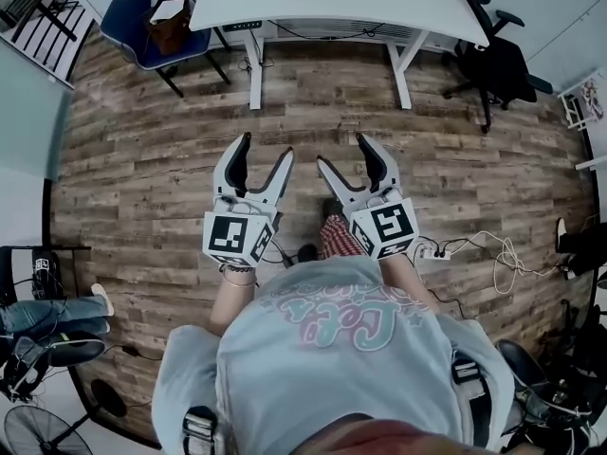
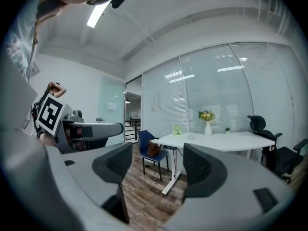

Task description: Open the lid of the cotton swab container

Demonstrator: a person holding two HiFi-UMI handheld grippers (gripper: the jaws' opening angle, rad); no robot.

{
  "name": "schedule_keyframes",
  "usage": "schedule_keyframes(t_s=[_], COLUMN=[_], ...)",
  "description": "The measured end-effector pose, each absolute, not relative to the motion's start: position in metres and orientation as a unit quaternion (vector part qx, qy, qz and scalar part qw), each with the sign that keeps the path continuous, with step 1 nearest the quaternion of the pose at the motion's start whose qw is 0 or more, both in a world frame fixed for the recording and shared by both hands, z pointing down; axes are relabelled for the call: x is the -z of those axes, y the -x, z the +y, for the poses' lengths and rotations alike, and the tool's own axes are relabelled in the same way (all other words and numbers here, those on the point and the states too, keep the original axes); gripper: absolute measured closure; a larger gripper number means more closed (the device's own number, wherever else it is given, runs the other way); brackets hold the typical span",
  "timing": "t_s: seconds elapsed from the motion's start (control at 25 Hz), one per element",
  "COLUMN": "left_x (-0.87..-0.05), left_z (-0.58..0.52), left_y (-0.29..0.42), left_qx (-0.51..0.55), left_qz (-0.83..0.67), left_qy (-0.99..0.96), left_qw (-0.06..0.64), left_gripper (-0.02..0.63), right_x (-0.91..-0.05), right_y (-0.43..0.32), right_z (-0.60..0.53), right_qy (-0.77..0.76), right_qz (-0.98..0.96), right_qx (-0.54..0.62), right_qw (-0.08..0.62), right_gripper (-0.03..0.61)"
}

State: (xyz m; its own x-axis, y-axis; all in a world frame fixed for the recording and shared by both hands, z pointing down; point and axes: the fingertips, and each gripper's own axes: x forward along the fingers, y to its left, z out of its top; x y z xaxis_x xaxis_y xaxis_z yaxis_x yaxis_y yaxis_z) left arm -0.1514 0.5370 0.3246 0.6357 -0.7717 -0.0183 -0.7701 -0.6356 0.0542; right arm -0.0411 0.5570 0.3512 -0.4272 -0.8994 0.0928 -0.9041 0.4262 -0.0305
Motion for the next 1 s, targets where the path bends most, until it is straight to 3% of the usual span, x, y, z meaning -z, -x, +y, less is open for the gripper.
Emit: schedule_keyframes(t_s=[0.36,1.0], left_x=[-0.330,-0.309], left_z=[0.494,0.309], left_y=[0.142,0.072], left_qx=[0.017,0.029], left_qz=[-0.427,-0.426], left_qy=[-0.904,-0.904], left_qw=[0.018,-0.008], left_gripper=[0.328,0.328], right_x=[-0.352,-0.325], right_y=[0.034,-0.024], right_z=[0.505,0.316], right_qy=[-0.525,-0.503], right_qz=[-0.850,-0.864], right_qx=[-0.036,-0.009], right_qw=[0.023,0.021], right_gripper=[0.262,0.264])
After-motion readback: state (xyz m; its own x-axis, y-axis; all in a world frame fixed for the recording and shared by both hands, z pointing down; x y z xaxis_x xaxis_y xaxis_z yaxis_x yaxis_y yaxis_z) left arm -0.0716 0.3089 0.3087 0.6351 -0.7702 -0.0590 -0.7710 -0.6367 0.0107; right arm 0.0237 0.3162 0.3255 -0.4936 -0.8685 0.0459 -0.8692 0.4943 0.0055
